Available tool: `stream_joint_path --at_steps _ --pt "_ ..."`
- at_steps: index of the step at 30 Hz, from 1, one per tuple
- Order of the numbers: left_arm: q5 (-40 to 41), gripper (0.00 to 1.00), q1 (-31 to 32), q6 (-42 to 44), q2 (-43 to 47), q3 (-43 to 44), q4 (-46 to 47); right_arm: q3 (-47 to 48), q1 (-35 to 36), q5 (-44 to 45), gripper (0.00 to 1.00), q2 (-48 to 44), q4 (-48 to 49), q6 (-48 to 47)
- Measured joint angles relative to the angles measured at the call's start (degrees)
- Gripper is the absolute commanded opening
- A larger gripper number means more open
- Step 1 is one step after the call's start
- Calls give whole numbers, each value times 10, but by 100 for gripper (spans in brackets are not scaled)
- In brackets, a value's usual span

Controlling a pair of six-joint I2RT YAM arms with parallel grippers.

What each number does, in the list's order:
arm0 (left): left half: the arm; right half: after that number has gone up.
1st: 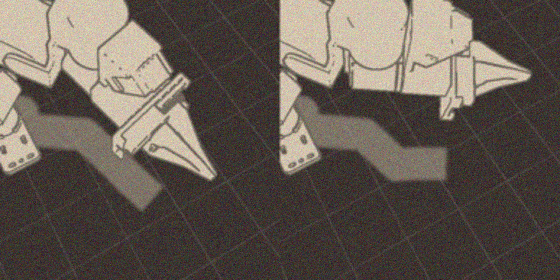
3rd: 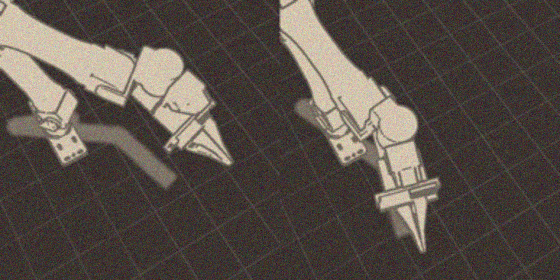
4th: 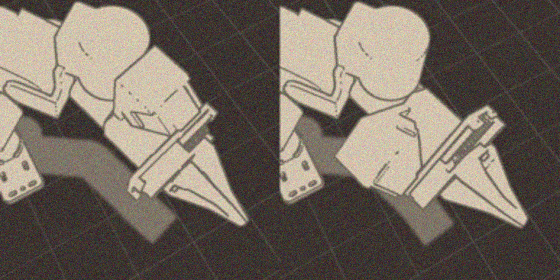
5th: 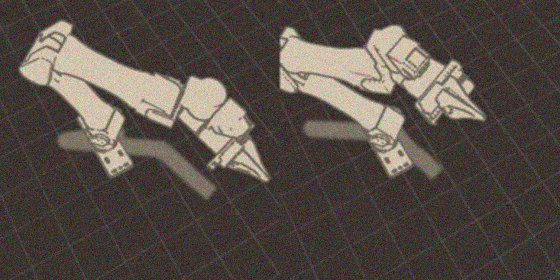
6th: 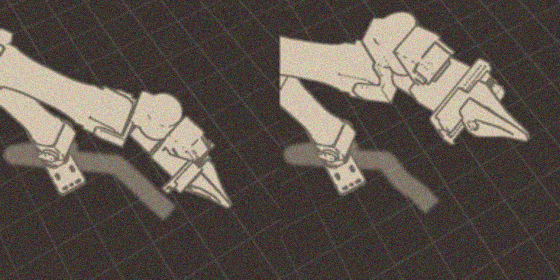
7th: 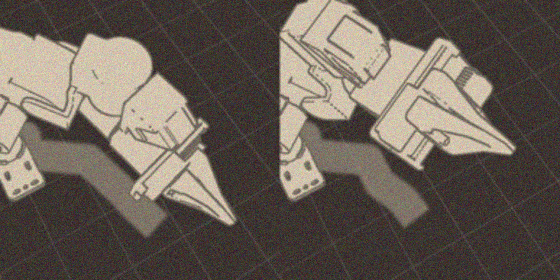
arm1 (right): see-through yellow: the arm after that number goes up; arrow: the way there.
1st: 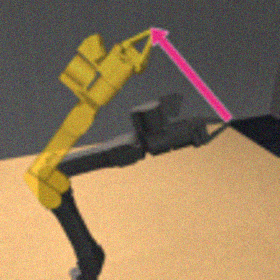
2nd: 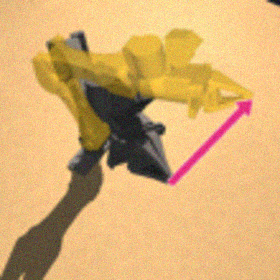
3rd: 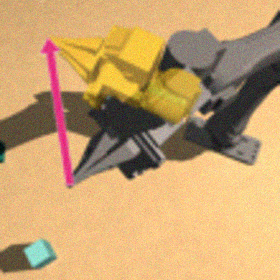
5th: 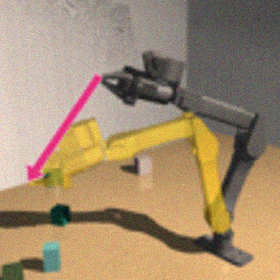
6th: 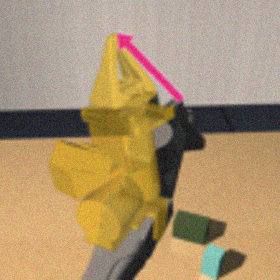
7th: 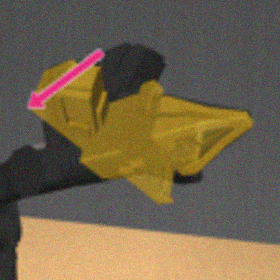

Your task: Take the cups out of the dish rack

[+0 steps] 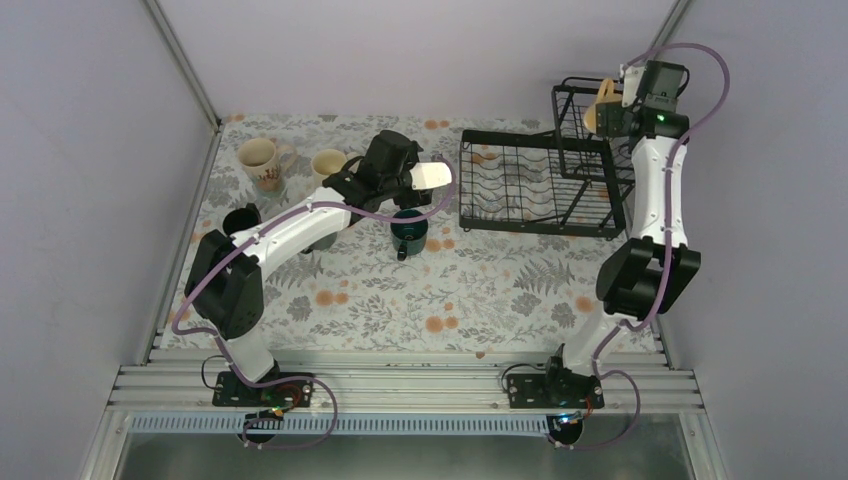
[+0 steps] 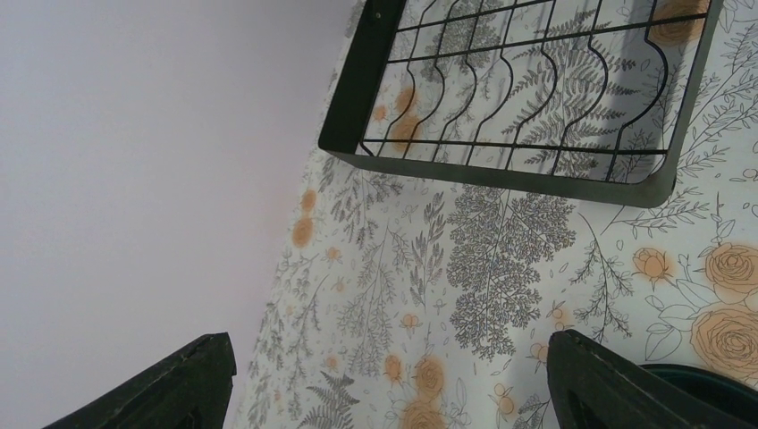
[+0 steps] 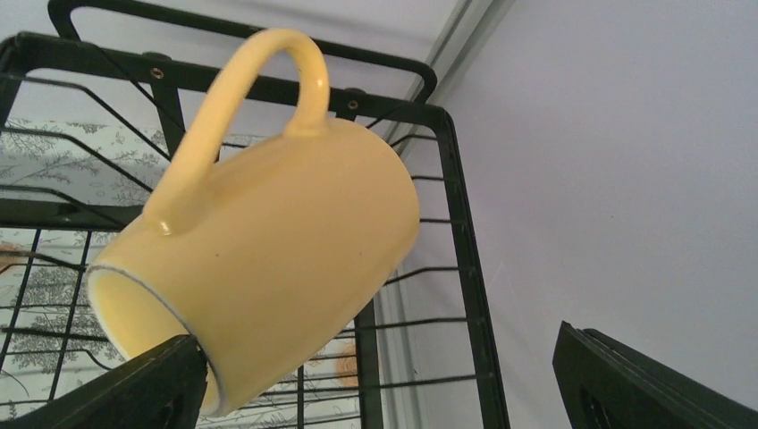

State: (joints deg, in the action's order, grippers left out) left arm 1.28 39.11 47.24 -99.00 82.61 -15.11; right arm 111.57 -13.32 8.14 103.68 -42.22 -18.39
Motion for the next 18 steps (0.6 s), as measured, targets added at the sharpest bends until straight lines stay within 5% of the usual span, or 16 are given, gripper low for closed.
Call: stream_joint_path --at_steps 18 --pt "-5 88 2 -2 0 0 0 -52 -69 12 99 -66 -2 -15"
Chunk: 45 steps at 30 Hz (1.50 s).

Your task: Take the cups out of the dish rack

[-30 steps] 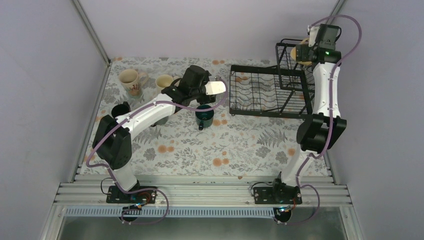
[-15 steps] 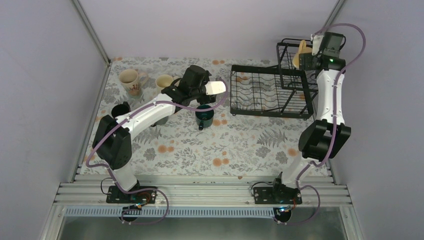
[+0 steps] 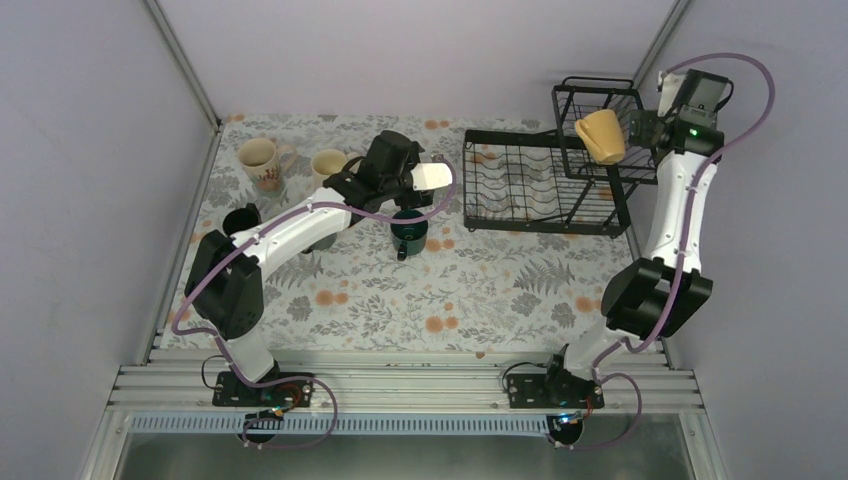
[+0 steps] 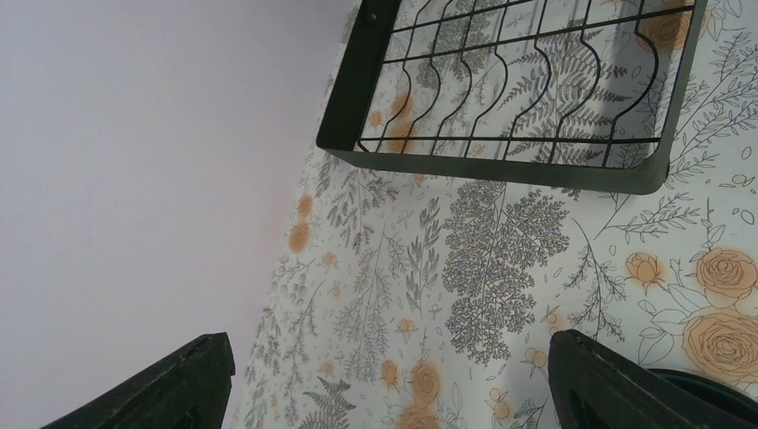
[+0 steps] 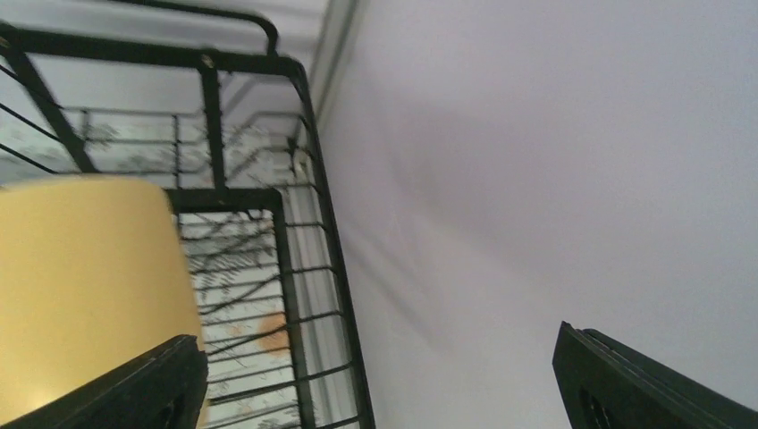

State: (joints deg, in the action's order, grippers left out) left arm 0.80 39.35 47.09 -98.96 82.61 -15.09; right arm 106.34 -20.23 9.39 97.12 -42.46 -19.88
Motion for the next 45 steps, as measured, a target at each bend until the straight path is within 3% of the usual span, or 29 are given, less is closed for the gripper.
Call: stream_joint_path --at_steps 11,15,17,21,28,36,38,42,45 --pt "0 88 0 0 0 0 0 119 33 -111 78 10 -69 -9" --pt "0 88 0 0 0 0 0 155 49 -147 39 44 -125 -33" --pt "0 88 0 0 0 0 0 191 52 -169 30 69 -166 -43" --pt "0 88 0 0 0 0 0 258 52 -218 34 120 -236 -47" --pt "0 89 0 0 0 0 0 222 53 -301 48 127 -294 -44" --pt "0 89 0 0 0 0 0 228 59 -336 50 166 -302 -42" --pt "0 89 0 0 1 -1 0 231 59 -338 47 178 -301 -42" --pt "0 89 0 0 8 -10 4 242 60 -348 29 199 -296 -45" --pt "1 89 0 0 10 -13 5 257 60 -359 22 207 -303 -47"
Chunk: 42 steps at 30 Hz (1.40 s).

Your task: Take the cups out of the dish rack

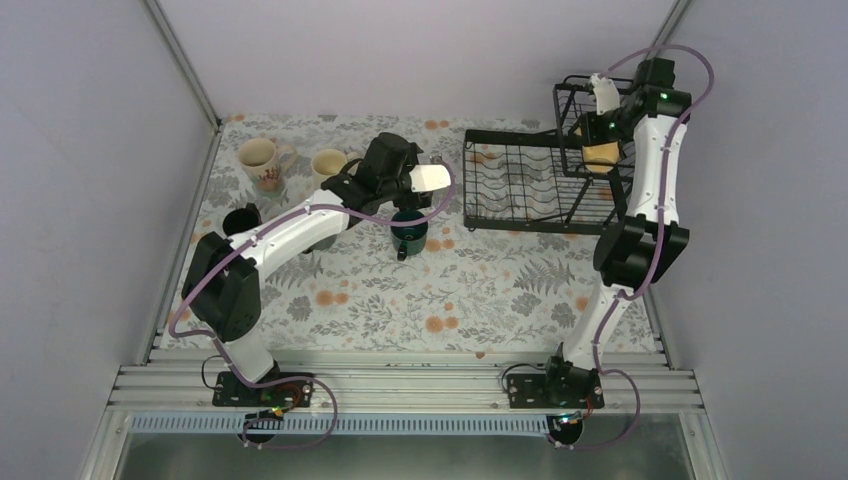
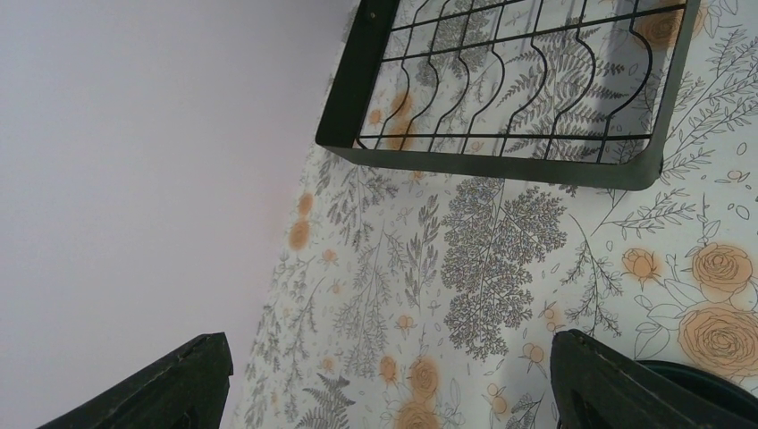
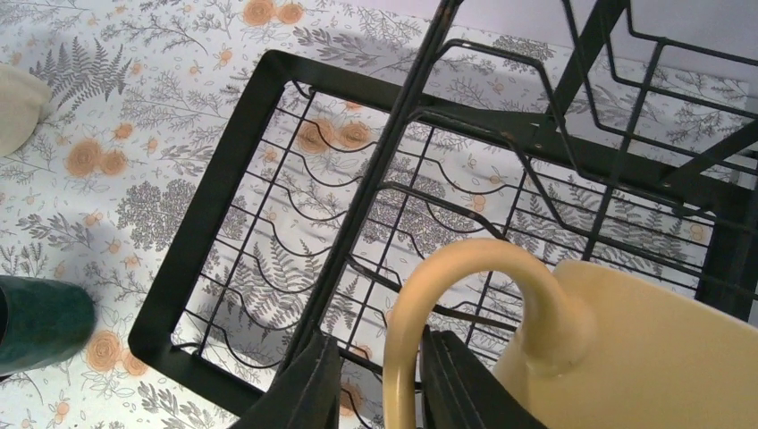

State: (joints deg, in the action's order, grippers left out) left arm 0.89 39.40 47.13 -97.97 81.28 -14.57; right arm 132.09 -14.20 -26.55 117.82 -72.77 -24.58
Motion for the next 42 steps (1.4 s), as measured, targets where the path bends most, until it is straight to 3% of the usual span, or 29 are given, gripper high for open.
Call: stream_joint_path --at_steps 9,22,24,26,34,38,42 --pt "0 89 0 0 1 -2 8 3 -1 -5 4 -5 1 -3" --pt "-8 90 0 -4 25 -21 51 -1 -1 -11 3 -21 5 -10" --pt "-11 90 0 -10 42 -33 72 10 -1 -33 3 -24 3 -15" --pt "-16 99 -2 -18 63 -45 103 14 -1 -60 3 -32 2 -23" --pt "-79 100 -21 -40 136 -106 224 -23 8 -240 3 -107 -14 -55" --pt "-146 100 -42 -58 136 -91 222 -77 46 -307 3 -146 -19 -64" --pt "-245 100 -71 -78 112 -17 174 -122 119 -337 3 -160 -19 -73"
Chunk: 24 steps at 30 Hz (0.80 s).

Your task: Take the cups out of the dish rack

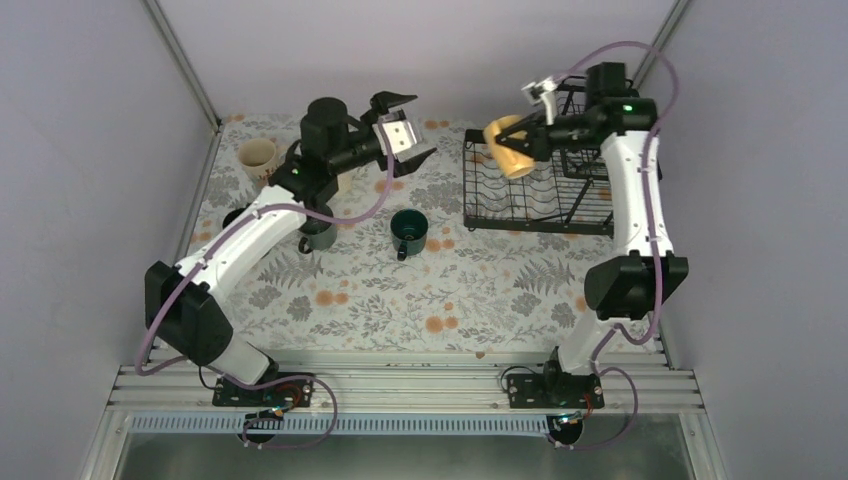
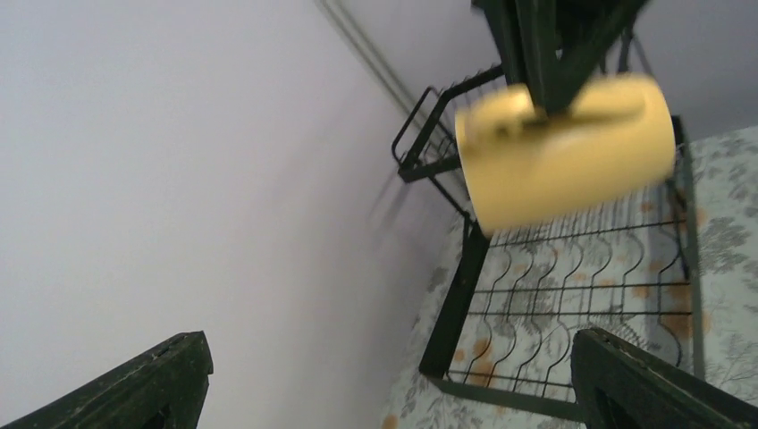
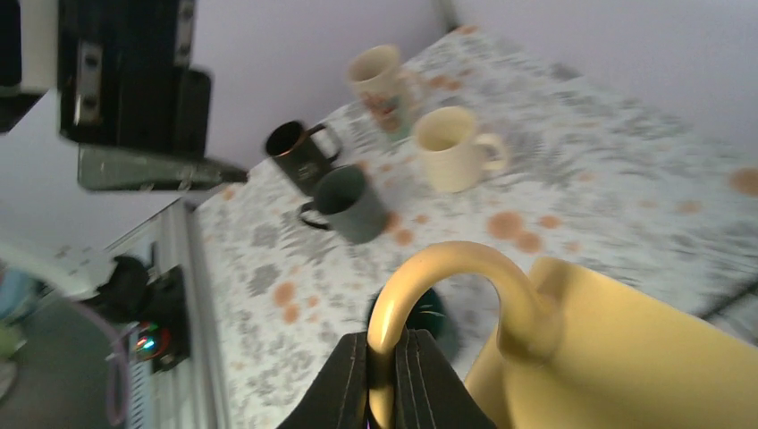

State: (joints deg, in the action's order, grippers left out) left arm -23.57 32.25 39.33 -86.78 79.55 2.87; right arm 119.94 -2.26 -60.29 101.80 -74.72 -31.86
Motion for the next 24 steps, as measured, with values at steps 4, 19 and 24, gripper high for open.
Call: stream_joint_path --at_steps 4,19,24 --pt "-102 100 -28 12 -6 44 -45 -33 74 -15 3 -4 -3 -5" --pt "-484 100 -151 182 -131 206 -321 -86 173 -26 3 -114 -5 -37" --pt "-549 91 -155 334 -296 481 -595 -98 226 -27 3 -125 -7 -37"
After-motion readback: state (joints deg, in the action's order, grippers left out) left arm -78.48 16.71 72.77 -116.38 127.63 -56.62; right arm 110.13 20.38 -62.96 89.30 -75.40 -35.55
